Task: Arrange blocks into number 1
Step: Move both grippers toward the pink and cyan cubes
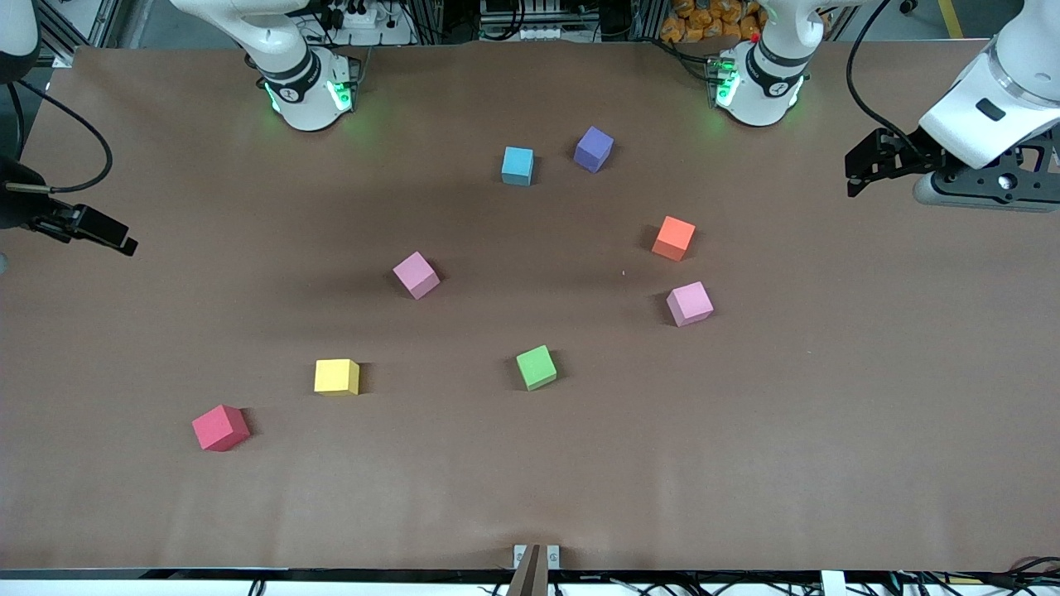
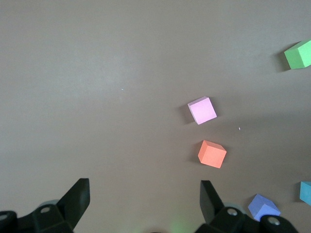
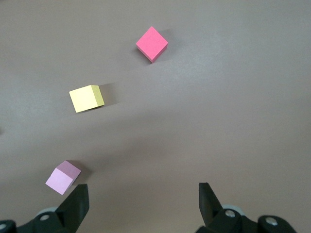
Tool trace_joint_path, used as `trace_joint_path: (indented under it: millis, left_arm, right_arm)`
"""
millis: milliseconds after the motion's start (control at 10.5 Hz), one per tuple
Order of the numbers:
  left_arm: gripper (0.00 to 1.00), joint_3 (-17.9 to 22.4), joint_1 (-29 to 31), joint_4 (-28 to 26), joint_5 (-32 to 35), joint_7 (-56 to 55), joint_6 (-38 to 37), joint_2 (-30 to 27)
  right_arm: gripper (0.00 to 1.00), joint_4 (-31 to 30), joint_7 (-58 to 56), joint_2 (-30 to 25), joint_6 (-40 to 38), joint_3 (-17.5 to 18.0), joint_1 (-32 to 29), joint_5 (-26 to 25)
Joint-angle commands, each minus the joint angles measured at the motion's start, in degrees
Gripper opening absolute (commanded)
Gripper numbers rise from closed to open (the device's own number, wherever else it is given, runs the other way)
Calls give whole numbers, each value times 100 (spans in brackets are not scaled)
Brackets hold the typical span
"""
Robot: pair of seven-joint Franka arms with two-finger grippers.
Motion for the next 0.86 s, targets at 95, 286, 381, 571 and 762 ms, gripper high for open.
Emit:
trace_joint_path:
  millis: [95, 286, 381, 571, 762]
  left_arm:
    - [100, -9, -16, 173, 18, 150, -135, 70]
    - [100, -35, -43, 156, 18, 106, -135, 183]
    - [100, -123, -69, 78, 9, -42, -135, 271]
    - [100, -543, -61, -386, -121, -865, -127, 395]
    - [100, -869, -52, -888, -499, -1323, -22, 360]
  right_arm:
    - [100, -13, 19, -15, 33, 100, -95, -87]
    - [100, -22, 89, 3, 24, 100, -34, -87]
    - [100, -22, 142, 133, 16, 100, 150, -87]
    - [100, -39, 798, 441, 216, 100, 536, -60]
    - [100, -83, 1431, 705, 454, 109, 818, -17]
